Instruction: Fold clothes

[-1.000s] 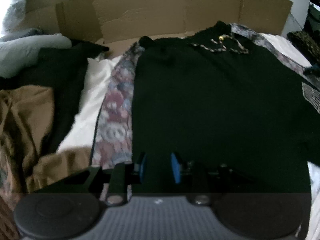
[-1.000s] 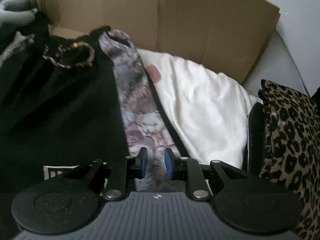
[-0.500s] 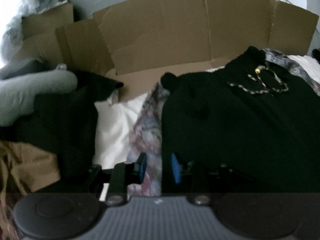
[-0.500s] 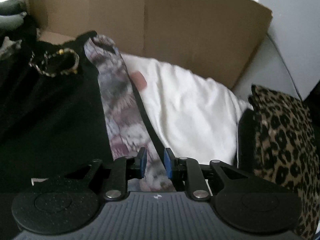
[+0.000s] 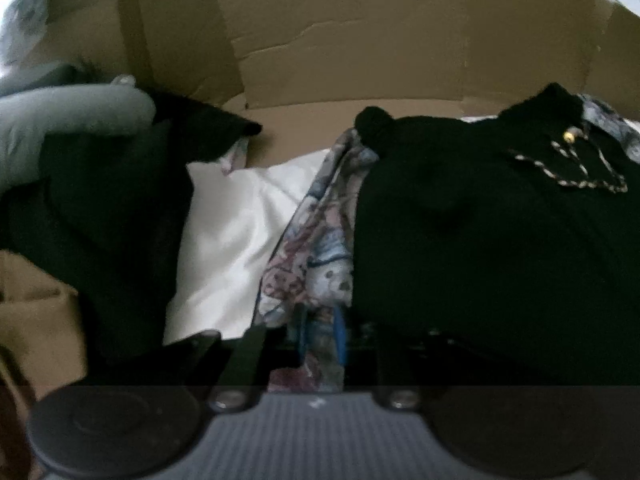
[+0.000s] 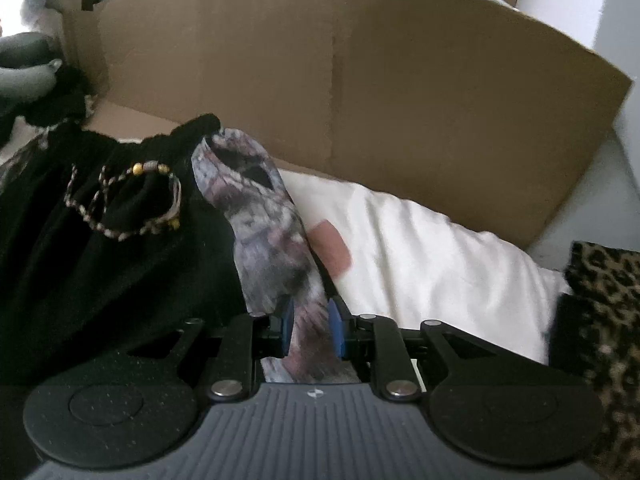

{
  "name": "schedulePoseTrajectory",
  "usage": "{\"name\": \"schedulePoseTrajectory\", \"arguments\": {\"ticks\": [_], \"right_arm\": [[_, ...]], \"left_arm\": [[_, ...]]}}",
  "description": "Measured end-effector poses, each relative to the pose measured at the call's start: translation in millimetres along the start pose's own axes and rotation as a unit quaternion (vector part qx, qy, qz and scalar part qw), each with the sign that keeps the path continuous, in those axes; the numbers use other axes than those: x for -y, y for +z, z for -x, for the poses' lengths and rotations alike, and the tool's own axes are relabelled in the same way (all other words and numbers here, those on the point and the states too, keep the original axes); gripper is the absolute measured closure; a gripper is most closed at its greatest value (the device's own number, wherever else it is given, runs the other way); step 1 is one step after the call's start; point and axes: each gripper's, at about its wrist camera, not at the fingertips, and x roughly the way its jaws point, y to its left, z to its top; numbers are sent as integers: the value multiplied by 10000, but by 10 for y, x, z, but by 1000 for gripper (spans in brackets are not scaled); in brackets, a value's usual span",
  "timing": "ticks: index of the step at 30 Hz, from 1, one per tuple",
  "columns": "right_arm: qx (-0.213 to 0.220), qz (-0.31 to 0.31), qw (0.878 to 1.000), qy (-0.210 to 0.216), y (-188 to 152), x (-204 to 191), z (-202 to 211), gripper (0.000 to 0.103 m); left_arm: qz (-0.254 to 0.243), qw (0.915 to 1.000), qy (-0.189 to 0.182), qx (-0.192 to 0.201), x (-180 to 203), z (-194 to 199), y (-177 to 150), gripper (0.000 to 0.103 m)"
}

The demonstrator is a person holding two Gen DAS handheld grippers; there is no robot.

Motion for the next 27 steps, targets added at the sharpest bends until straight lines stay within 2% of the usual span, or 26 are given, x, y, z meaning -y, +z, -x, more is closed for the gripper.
{"name": "schedulePoseTrajectory", "arguments": {"ticks": [5, 7, 11, 17, 20, 27], "right_arm": [[22, 249, 9997, 19, 126, -175, -181, 79], [-31, 389, 9992, 30, 191, -227, -267, 85], [-95, 447, 9990, -5, 310, -266, -424, 86], [38, 266, 9996, 31, 436, -308, -490, 86], [164, 183, 9995, 218, 471, -349, -467, 86], [192, 205, 9992, 300, 576, -486, -531, 86]], "left_arm": [[314, 9995, -62, 76, -70, 13, -32, 86], [387, 9991, -94, 173, -105, 58, -23, 86], [564, 9980, -120, 264, -179, 53, 22, 86], [542, 9976, -210, 366, -146, -20, 127, 86], [484, 9980, -250, 330, -94, -73, 183, 86], [458, 9980, -298, 329, -3, -164, 325, 86]]}}
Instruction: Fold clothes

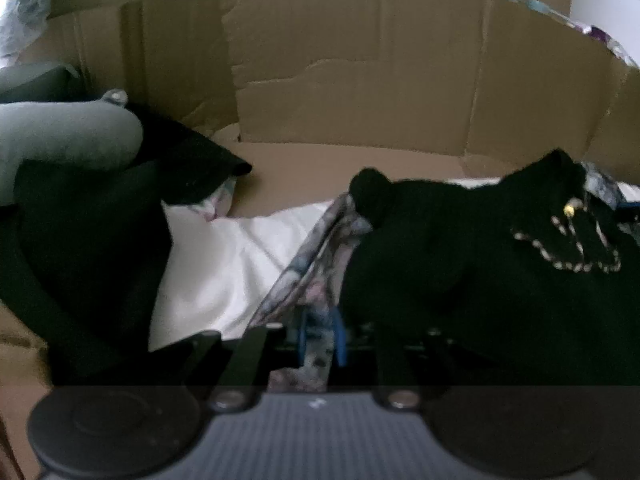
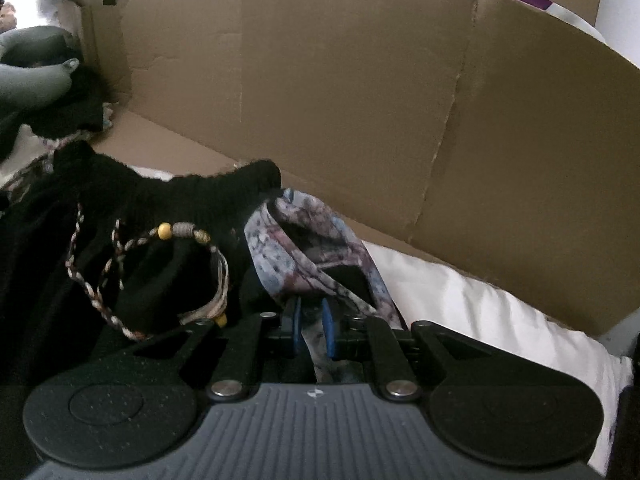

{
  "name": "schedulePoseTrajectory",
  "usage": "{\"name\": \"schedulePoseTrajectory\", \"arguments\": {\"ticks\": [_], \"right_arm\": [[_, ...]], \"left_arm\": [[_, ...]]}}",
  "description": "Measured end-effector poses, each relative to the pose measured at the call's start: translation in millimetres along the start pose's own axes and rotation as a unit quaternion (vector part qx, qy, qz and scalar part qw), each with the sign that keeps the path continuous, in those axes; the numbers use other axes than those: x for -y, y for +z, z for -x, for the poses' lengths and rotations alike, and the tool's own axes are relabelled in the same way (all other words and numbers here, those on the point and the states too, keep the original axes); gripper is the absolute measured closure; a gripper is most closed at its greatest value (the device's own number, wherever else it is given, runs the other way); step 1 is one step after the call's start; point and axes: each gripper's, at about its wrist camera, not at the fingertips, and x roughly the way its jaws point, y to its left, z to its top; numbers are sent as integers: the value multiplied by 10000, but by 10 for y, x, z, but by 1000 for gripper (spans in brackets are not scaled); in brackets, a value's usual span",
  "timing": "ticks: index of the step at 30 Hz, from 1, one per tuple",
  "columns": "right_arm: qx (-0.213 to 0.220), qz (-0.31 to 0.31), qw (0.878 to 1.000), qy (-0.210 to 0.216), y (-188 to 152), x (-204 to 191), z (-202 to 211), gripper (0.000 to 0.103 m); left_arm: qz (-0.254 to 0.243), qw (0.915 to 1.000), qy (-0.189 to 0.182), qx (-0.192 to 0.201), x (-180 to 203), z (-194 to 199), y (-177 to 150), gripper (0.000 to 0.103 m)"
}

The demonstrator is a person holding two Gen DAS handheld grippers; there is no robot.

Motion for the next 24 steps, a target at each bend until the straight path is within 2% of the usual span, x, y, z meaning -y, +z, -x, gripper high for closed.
{"name": "schedulePoseTrajectory", "arguments": {"ticks": [8, 12, 18, 24], "right_arm": [[-435, -317, 9982, -272, 25, 116, -291, 88], [-454, -298, 9980, -330, 54, 87, -291, 88], [-63, -386, 9992, -102, 71, 84, -19, 87], [305, -2, 9995, 73, 205, -103, 111, 87]], "left_arm": [[496, 9978, 149, -420, -58, -283, 24, 89], [583, 9978, 103, -297, -95, -208, 14, 90], [406, 9990, -69, 164, -130, 80, 71, 90], [285, 9993, -65, 229, -70, -4, 262, 90]]}}
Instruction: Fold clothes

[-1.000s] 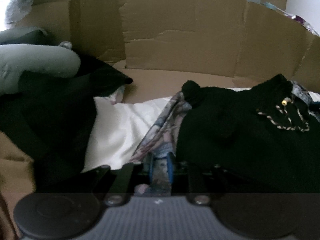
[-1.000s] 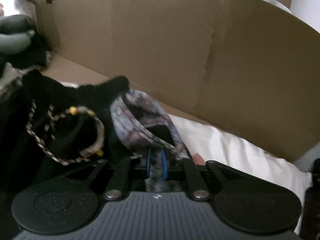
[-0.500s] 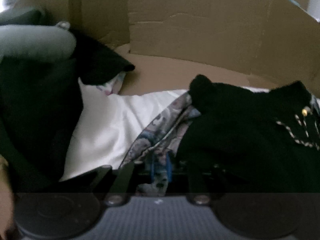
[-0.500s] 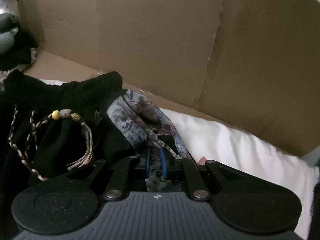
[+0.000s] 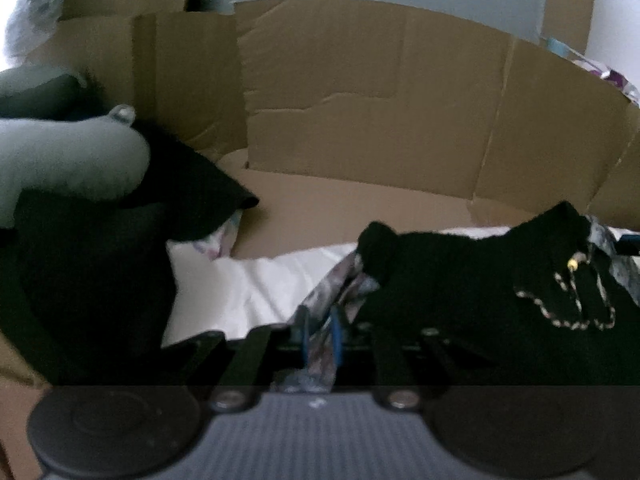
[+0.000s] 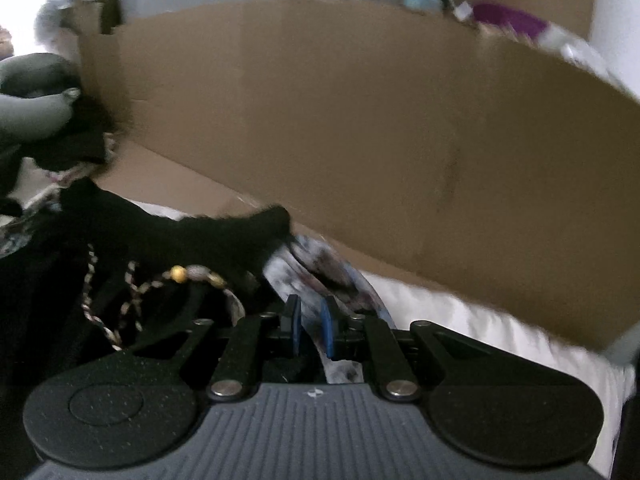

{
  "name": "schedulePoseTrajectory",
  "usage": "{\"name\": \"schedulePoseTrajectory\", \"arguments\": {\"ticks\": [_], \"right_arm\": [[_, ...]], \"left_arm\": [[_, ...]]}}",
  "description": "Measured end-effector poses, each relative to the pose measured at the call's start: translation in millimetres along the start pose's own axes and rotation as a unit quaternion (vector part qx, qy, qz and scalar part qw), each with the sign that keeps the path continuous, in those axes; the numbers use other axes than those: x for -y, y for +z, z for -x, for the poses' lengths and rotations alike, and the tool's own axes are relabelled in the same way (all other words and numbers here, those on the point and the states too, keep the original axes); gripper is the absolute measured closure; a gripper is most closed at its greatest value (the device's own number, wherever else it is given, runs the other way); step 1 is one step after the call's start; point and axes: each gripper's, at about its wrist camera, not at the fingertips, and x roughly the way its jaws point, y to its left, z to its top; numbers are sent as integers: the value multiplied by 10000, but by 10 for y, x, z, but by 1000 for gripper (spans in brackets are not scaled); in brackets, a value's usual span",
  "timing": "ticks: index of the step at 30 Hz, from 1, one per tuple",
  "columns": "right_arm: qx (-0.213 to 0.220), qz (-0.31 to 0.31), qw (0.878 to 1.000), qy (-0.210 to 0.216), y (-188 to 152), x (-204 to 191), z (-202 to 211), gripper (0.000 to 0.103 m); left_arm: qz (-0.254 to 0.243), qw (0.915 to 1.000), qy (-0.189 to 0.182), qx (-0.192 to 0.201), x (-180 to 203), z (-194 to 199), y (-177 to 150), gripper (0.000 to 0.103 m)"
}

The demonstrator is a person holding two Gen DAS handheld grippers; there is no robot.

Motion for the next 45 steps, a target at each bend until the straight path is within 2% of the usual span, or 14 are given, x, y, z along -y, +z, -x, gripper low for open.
{"name": "schedulePoseTrajectory", "arguments": {"ticks": [4, 8, 13, 20, 26, 30, 32, 36, 45], "right_arm": [[-43, 104, 9999, -38, 122, -85, -122, 87], [-267, 120, 9994, -161, 168, -79, -313, 87], [-517, -112, 9984, -221, 101, 21, -516, 87], [-749, 87, 9967, -306, 106, 0, -570, 86], [-225, -530, 9982, 182, 303, 261, -54, 83], [32, -931, 9954, 200, 293, 532, 195, 68], [4, -957, 9953, 128, 240, 642, 230, 68], [-178, -1002, 9948, -27, 68, 809, 201, 68], [-829, -444, 9952, -261, -385, 721, -40, 68]], "left_arm": [[-117, 9999, 44, -85, 95, -126, 114, 90], [-165, 9995, 137, -225, 135, -255, 150, 90], [128, 9985, 216, -477, 3, -434, 36, 89], [99, 9988, 252, -402, -19, -366, -27, 89], [209, 9992, 221, -251, -152, -89, -47, 89], [283, 9993, 201, -150, -241, 96, -61, 89], [320, 9993, 190, -99, -285, 188, -68, 86], [372, 9990, 203, -116, -367, 255, -144, 73], [441, 9976, 310, -435, -534, 121, -467, 71]]}}
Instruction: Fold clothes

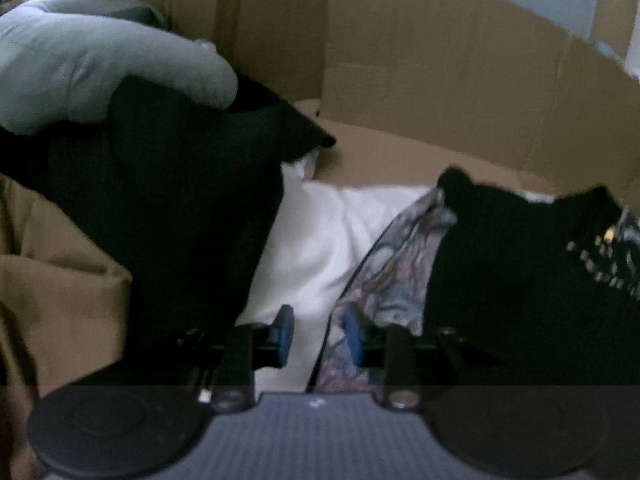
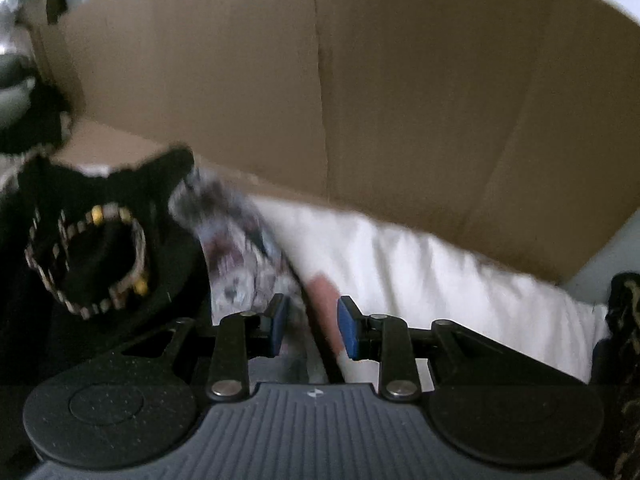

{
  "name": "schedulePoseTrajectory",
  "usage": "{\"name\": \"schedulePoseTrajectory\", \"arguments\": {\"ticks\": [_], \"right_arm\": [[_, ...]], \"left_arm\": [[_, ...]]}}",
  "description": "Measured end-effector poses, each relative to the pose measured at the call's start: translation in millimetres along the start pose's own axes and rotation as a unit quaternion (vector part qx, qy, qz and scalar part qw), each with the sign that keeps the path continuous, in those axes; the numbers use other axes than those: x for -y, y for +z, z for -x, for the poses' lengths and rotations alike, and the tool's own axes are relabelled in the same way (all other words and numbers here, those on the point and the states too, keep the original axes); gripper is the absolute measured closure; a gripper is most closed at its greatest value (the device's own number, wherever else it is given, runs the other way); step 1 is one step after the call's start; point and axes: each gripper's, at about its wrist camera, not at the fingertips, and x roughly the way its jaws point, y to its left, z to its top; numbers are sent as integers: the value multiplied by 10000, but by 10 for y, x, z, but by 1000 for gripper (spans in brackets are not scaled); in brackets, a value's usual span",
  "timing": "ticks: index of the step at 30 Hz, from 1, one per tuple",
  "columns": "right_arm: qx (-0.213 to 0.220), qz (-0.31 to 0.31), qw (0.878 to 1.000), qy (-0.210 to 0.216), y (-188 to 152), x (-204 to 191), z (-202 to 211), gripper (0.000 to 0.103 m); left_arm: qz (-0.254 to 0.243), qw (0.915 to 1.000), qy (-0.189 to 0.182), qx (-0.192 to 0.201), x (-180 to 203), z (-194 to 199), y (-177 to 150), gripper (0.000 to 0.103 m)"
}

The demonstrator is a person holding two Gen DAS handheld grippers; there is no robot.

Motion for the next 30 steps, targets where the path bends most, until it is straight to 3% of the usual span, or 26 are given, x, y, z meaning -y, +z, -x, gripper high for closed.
{"name": "schedulePoseTrajectory", "arguments": {"ticks": [8, 14, 24, 25, 28, 30], "right_arm": [[110, 230, 9993, -283, -83, 34, 133, 68], [215, 77, 9997, -107, -181, 142, 473, 70], [-338, 490, 9982, -54, -484, 202, 364, 71], [-366, 511, 9980, -54, -484, 215, 362, 75], [-449, 569, 9973, -65, -456, 245, 368, 103], [-511, 634, 9964, -247, -446, 249, 375, 103]], "left_arm": [[-271, 9995, 119, 71, -33, 82, -112, 73], [-118, 9999, -24, 114, -112, 257, -171, 76], [-161, 9997, -184, -90, -148, 251, -402, 74], [-229, 9996, -162, -88, -142, 250, -412, 74], [-345, 9993, -118, -85, -128, 243, -418, 80], [-426, 9990, -63, -73, -113, 242, -421, 86]]}}
